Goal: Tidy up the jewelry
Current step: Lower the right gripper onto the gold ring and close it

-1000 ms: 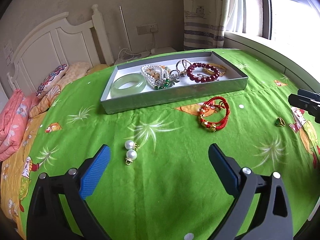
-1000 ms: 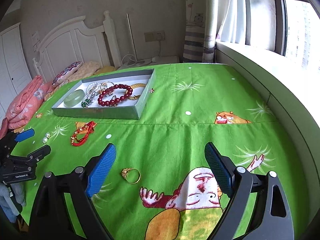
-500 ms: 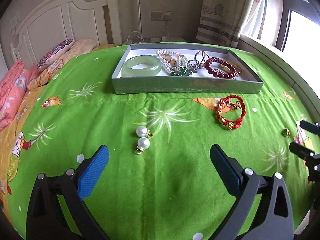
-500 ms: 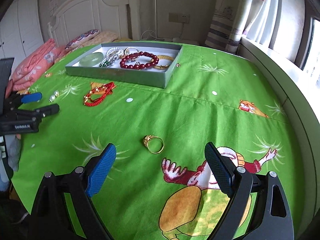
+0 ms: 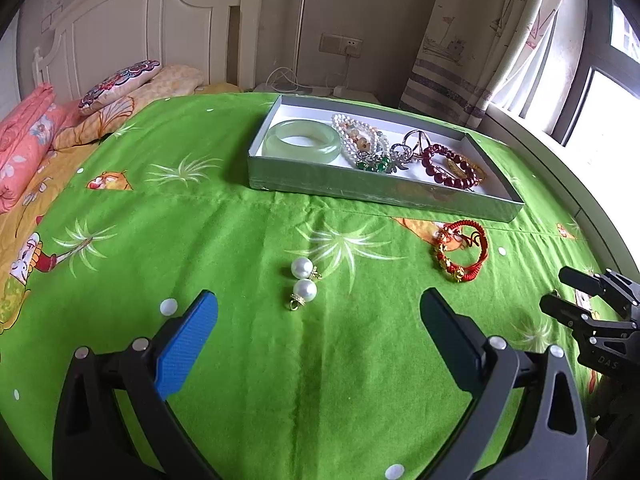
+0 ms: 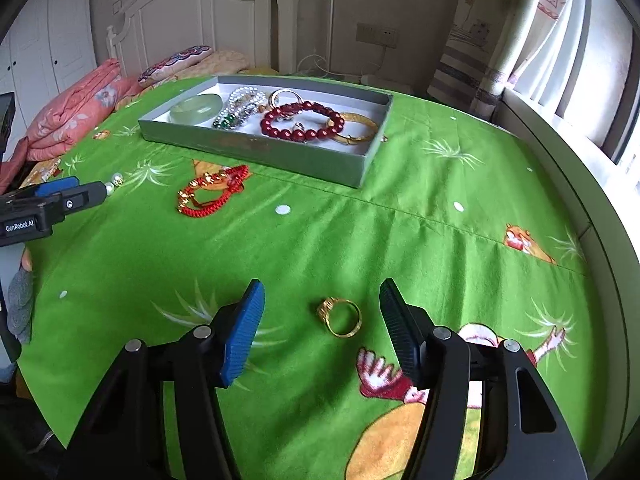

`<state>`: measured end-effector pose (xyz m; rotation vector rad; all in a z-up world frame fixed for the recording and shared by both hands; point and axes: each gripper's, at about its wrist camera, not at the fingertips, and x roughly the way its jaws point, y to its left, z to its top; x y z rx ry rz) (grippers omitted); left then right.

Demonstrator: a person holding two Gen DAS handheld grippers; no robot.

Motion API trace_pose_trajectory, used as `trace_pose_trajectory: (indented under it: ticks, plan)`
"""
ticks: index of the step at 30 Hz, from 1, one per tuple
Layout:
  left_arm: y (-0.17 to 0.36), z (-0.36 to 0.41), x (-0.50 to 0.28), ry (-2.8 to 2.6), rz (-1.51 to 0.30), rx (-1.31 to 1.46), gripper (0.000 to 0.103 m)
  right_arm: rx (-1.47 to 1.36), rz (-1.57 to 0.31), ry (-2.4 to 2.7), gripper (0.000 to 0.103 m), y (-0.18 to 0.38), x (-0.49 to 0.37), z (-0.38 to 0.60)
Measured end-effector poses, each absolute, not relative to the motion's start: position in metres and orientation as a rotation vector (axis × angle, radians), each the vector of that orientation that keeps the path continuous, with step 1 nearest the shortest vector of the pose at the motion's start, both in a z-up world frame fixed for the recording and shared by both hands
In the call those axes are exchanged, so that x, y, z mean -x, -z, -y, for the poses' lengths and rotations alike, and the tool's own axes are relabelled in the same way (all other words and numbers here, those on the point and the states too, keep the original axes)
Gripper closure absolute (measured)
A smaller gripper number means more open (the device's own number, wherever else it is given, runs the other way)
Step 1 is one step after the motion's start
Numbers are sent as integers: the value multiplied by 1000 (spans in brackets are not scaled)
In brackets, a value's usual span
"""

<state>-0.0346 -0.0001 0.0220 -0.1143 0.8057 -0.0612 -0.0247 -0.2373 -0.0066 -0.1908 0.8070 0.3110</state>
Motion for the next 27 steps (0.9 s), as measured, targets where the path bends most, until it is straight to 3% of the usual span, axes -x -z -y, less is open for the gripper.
trace_pose_trajectory:
  ticks: [11, 20, 27]
  plan:
    - [-22, 0, 35, 62, -802, 121, 3, 280, -933, -596, 43, 6, 40, 218]
    - [-23, 1, 36, 62, -803, 120, 3, 204, -872, -475, 43, -2, 91, 272]
    - [-24, 0, 36, 66, -797, 128, 3, 158, -962, -390, 48, 12, 91, 251]
